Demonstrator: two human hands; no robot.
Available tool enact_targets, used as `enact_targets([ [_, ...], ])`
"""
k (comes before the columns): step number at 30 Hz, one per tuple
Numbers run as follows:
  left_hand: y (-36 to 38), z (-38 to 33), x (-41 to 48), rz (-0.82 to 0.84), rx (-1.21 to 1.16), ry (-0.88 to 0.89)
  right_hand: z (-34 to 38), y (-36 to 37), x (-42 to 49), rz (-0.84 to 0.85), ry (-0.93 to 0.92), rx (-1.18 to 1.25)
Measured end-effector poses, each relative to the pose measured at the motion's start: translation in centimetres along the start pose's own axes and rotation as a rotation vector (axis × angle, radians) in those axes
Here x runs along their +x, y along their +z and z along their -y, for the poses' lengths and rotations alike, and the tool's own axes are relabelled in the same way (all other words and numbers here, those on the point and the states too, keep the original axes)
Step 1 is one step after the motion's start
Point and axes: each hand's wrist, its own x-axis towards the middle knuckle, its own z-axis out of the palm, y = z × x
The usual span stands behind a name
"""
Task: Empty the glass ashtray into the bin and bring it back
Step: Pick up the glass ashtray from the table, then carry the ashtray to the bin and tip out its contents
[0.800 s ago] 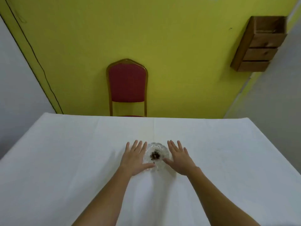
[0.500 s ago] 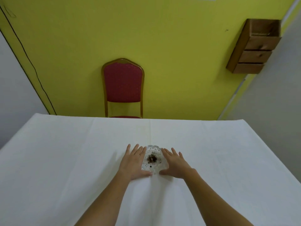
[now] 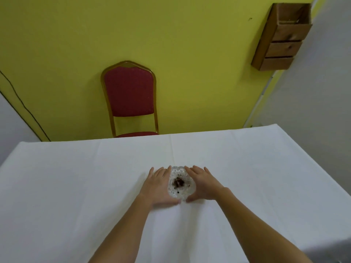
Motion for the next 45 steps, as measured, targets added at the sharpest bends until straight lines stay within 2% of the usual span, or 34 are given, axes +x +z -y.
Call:
enact_targets([
  [9, -0.9, -1.1, 0.5, -0.137, 0.017, 0.057, -0.5, -1.3, -1.7, -0.069, 0.033, -0.017],
  [16, -5.2, -7.7, 3.4, -0.18, 0.101, 0.182, -4.3, -5.8, -7.1, -0.233, 0.128, -0.031],
  [23, -8.2, -20.4, 7.0, -0.281, 0.136, 0.393, -11.4, -11.2, -17.6, -0.382, 0.283, -0.081],
  [29, -8.0, -34.5, 8.3, -0.329, 0.14, 0.614, -18.0, -13.1, -29.8, -0.476, 0.474, -0.127],
  [37, -2.9, -51.3, 6.6, -0.324, 0.102, 0.9, -24.2, -10.0, -46.3, -0.493, 0.737, -0.142],
  [45, 1.9, -63.3, 3.3, -0.227, 0.095, 1.108, -27.0, -5.8, -58.4, -0.517, 0.939, -0.156],
])
